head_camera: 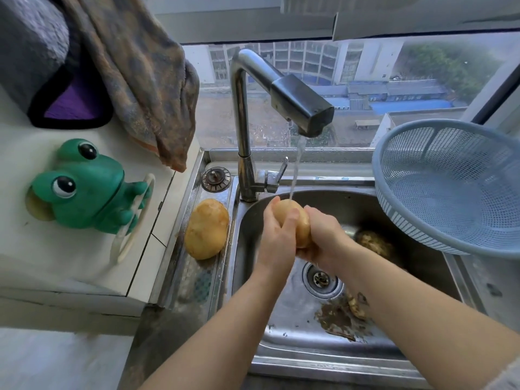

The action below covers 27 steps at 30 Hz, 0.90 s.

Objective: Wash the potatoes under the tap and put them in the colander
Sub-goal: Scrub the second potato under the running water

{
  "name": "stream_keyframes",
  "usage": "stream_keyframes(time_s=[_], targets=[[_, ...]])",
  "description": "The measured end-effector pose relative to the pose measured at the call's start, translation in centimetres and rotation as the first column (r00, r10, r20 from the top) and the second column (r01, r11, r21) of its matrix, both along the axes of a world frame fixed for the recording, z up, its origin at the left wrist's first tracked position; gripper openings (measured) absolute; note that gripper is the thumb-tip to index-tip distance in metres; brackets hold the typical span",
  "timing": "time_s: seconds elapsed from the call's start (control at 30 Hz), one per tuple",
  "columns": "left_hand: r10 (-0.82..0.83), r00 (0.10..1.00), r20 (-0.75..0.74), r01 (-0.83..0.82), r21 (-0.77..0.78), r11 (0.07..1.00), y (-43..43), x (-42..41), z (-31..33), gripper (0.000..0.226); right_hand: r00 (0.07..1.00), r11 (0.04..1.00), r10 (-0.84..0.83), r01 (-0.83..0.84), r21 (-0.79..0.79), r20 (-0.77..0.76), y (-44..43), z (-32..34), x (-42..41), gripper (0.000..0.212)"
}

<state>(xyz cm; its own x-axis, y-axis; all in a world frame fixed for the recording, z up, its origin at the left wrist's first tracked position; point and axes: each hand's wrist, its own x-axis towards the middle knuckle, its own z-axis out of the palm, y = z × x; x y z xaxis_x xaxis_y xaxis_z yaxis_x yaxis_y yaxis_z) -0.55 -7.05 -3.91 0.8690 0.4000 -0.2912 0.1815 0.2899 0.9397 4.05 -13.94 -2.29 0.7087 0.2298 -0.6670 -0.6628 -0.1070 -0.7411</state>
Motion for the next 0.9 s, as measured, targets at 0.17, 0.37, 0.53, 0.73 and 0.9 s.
stream_keyframes(time_s=[0.17, 0.37, 0.53, 0.73, 0.9], targets=[[0.175, 0.982, -0.064, -0.187, -0.347, 0.919, 1.1, 1.0, 0.3, 0.020, 0.946, 0.994, 0.112, -0.103, -0.045, 0.306, 1.7, 0.7, -1.8, 0.041], [-0.040, 0.958, -0.285, -0.193, -0.740, 0.644, 3.1, 1.8, 2.4, 0.059, 0.573, 0.821, 0.552, -0.246, -0.515, 0.606, 0.3, -0.9, -2.7, 0.065], [-0.166, 0.951, -0.260, -0.115, -0.798, 0.592, 3.8, 2.0, 0.9, 0.058, 0.357, 0.799, 0.602, -0.262, -0.542, 0.714, -1.7, -2.5, -0.4, 0.069], [-0.038, 0.980, -0.196, -0.109, -0.688, 0.717, 2.1, 2.0, 1.1, 0.043, 0.633, 0.990, 0.119, -0.130, -0.046, 0.765, 0.5, -1.5, -1.0, 0.026], [0.144, 0.973, -0.181, -0.221, -0.547, 0.808, 0.8, 1.4, 0.7, 0.042, 0.864, 0.973, -0.186, 0.096, 0.210, 0.467, 2.3, 0.0, -1.6, 0.017]])
